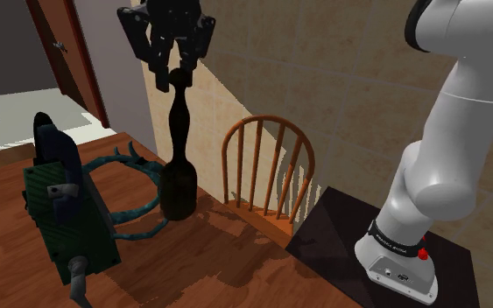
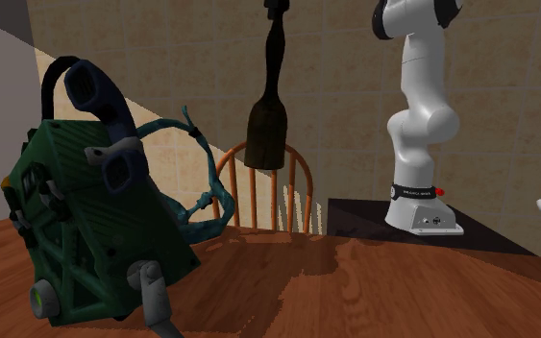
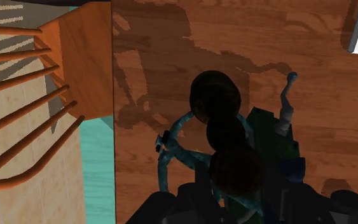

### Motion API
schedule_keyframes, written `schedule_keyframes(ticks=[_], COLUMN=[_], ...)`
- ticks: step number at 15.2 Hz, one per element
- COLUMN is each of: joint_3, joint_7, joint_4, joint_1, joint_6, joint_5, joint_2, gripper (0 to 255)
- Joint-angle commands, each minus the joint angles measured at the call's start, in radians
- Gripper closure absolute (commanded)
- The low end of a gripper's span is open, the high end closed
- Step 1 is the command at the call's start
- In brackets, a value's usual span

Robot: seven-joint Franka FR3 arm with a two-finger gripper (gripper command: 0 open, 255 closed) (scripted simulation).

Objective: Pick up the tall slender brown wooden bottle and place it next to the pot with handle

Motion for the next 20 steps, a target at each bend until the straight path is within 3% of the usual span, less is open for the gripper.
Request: schedule_keyframes(ticks=[1,10,20], joint_3=[-0.007,-0.059,-0.079], joint_7=[-0.010,-0.017,0.055], joint_4=[-0.110,-0.389,-0.551], joint_1=[-0.019,0.036,0.155], joint_6=[0.029,0.021,-0.079], joint_5=[0.067,0.256,0.389], joint_2=[-0.105,-0.448,-0.735], gripper=[255,255,255])
